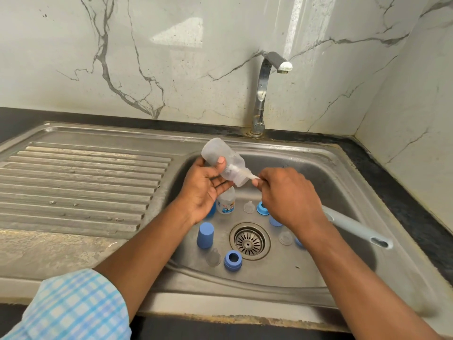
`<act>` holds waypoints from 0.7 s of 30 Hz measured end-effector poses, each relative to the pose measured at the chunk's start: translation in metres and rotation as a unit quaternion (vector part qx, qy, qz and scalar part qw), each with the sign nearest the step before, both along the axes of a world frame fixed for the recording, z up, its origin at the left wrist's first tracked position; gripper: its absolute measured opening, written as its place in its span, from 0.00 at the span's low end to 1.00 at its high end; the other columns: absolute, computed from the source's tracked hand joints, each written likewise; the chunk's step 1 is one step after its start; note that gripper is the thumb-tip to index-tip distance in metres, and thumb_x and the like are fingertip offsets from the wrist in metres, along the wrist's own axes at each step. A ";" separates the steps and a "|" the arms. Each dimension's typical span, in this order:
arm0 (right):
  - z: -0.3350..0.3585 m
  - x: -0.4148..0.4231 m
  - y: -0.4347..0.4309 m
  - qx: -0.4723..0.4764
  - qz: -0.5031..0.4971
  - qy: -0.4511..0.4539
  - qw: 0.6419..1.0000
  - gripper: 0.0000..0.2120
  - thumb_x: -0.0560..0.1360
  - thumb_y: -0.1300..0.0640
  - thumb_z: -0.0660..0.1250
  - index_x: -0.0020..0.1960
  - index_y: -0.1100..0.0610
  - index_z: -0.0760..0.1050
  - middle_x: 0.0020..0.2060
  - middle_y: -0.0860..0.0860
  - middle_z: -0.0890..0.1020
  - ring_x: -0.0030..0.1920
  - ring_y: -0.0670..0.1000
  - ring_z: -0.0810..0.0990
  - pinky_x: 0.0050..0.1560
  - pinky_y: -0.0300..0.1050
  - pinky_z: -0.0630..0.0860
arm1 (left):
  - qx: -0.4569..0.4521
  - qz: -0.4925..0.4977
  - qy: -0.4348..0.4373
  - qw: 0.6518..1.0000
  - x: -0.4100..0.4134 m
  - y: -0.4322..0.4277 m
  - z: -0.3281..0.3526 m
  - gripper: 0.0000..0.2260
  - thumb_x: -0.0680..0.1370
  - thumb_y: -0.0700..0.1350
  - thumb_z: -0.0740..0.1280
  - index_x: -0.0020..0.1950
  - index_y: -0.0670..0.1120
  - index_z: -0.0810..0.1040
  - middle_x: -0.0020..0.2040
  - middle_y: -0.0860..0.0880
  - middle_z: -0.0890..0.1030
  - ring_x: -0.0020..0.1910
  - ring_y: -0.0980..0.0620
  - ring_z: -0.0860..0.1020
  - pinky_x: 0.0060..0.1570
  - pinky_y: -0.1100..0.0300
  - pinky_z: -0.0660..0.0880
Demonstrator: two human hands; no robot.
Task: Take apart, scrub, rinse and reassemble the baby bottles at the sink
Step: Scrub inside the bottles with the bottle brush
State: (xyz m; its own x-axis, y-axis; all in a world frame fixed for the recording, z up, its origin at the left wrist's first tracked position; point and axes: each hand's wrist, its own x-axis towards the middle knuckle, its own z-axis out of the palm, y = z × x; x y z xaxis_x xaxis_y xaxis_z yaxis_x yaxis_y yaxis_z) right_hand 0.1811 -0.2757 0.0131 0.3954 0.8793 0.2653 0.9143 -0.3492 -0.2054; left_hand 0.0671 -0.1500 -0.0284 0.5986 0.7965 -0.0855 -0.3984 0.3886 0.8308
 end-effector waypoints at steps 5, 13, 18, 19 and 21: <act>-0.004 0.001 0.007 -0.038 -0.008 0.041 0.998 0.17 0.83 0.48 0.59 0.36 0.51 0.67 0.31 0.48 0.70 0.32 0.53 0.70 0.35 0.46 0.65 | -0.028 -0.015 -0.053 0.998 -0.001 -0.002 0.001 0.26 0.78 0.45 0.68 0.74 0.43 0.65 0.65 0.36 0.77 0.54 0.41 0.83 0.55 0.45 0.80; -0.010 -0.004 0.012 -0.025 0.026 0.110 0.993 0.14 0.82 0.49 0.61 0.40 0.53 0.73 0.31 0.50 0.74 0.31 0.51 0.73 0.30 0.43 0.63 | -0.007 0.080 0.004 0.997 0.002 0.015 -0.002 0.18 0.78 0.42 0.69 0.66 0.45 0.70 0.60 0.40 0.79 0.49 0.46 0.84 0.43 0.51 0.83; -0.005 -0.003 0.012 -0.026 0.059 0.144 0.987 0.07 0.77 0.49 0.69 0.43 0.51 0.80 0.32 0.48 0.78 0.33 0.49 0.77 0.34 0.42 0.69 | -0.059 0.097 -0.033 0.993 -0.013 0.034 0.000 0.20 0.80 0.41 0.64 0.71 0.38 0.69 0.54 0.40 0.81 0.46 0.45 0.84 0.39 0.51 0.82; -0.004 -0.002 0.011 -0.031 0.063 0.147 0.987 0.06 0.77 0.50 0.69 0.44 0.51 0.81 0.32 0.47 0.77 0.33 0.49 0.76 0.34 0.42 0.69 | -0.064 0.099 -0.041 0.992 -0.015 0.035 0.001 0.20 0.80 0.41 0.64 0.71 0.38 0.69 0.52 0.40 0.82 0.45 0.45 0.84 0.39 0.51 0.83; 0.000 0.004 0.006 -0.042 0.071 0.153 0.985 0.08 0.78 0.52 0.68 0.40 0.50 0.79 0.29 0.46 0.74 0.29 0.47 0.73 0.32 0.42 0.66 | -0.075 0.107 -0.067 0.989 -0.018 0.040 0.002 0.19 0.80 0.40 0.63 0.71 0.39 0.69 0.49 0.42 0.83 0.43 0.46 0.85 0.40 0.50 0.83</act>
